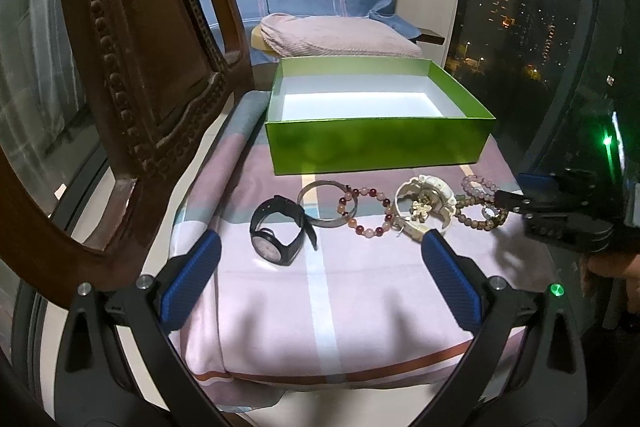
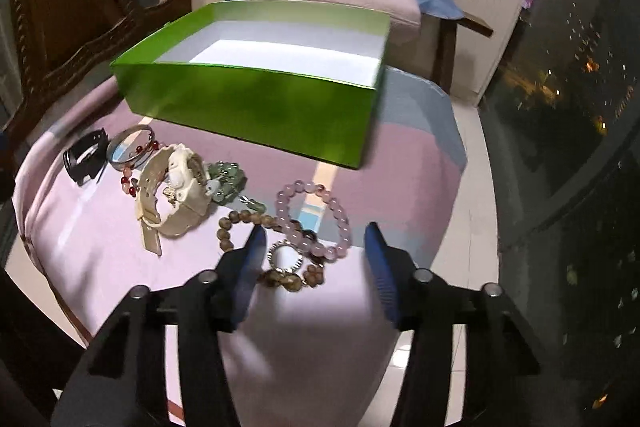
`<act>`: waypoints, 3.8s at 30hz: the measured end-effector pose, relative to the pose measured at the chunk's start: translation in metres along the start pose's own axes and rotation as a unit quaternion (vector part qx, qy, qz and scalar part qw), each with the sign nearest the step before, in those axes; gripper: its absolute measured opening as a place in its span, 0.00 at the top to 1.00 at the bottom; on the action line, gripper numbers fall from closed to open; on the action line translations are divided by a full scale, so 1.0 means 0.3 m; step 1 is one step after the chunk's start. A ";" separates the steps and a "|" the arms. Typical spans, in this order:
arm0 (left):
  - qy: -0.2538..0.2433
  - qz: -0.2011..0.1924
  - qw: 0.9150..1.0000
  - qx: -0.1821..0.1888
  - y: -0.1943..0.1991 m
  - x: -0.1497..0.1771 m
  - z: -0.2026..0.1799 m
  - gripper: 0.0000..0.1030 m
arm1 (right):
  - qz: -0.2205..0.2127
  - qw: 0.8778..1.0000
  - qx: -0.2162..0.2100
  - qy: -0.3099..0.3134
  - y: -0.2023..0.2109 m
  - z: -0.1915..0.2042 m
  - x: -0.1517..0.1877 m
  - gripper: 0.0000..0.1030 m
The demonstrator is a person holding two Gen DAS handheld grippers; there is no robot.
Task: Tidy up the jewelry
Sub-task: 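Move the right tool to the pale pink bead bracelet and close on it, then lift the pale pink bead bracelet up with the right tool, then grasp the red-and-pink bead bracelet with the left tool while the right tool holds its bracelet, then carry both bracelets over the green box while the right tool releases the pink bracelet inside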
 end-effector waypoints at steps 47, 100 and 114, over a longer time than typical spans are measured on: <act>-0.170 0.024 0.985 -0.005 -0.169 0.026 -0.190 0.15 | -0.122 0.973 -0.155 -0.122 0.211 -0.038 -0.059 0.92; -0.034 -0.048 0.984 0.170 0.073 -0.187 0.017 0.92 | -0.132 0.972 -0.160 -0.105 0.252 0.002 -0.054 0.92; -0.015 -0.058 0.993 0.102 0.135 -0.169 0.022 0.92 | -0.192 0.972 -0.123 -0.049 0.385 0.106 -0.068 0.92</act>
Point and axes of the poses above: each gripper's, at about its wrist camera, not at the fingertips, and y roughly against the way its jaws point, z to its left, x to its underside, the point moved 1 cm from there along -y, roughly the way its jaws point, and after that the axes turned 7 degrees about -x, right-handed, at the moved point
